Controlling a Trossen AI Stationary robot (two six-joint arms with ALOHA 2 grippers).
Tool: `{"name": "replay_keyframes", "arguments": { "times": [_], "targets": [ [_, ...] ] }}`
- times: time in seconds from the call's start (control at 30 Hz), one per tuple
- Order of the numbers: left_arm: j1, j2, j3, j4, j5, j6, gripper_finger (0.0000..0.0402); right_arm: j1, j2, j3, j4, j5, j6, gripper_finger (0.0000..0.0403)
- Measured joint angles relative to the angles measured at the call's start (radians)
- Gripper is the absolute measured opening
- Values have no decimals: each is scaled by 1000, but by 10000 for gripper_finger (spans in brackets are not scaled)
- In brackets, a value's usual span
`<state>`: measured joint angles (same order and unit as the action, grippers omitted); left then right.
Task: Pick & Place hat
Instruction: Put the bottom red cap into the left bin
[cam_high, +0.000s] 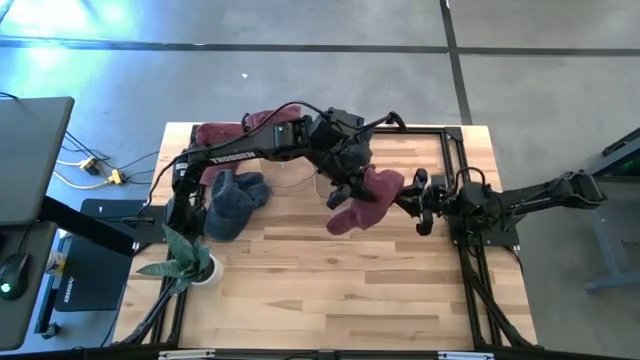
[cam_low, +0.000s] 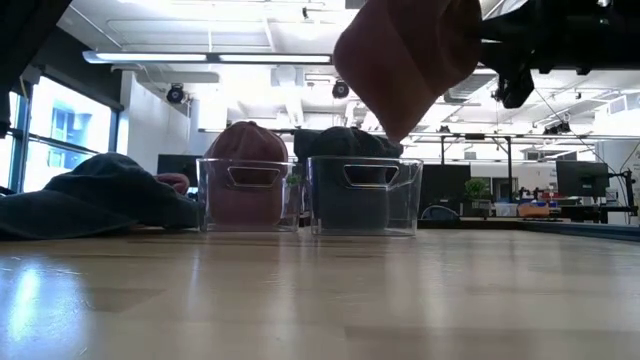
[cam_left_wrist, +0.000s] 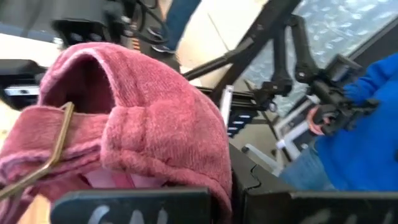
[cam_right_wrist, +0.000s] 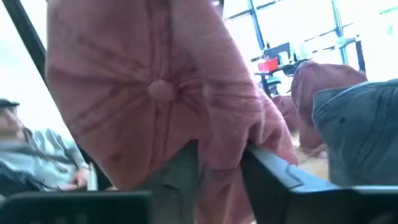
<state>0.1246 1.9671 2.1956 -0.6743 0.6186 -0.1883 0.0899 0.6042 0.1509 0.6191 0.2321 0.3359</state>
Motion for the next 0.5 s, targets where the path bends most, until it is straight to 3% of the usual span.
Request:
{"name": "replay_keyframes", "arguments": {
  "times": [0.17,0.3,0.5],
  "targets": [
    [5,0,0,-2,56,11,0,65,-14,0,40,-36,125,10],
    [24,-14,0,-37,88,55,0,146,-15,85,29,-123,203,21],
    [74,-24,0,-66,216,99,0,256,61,397,-399,-67,158,9]
  ]
}}
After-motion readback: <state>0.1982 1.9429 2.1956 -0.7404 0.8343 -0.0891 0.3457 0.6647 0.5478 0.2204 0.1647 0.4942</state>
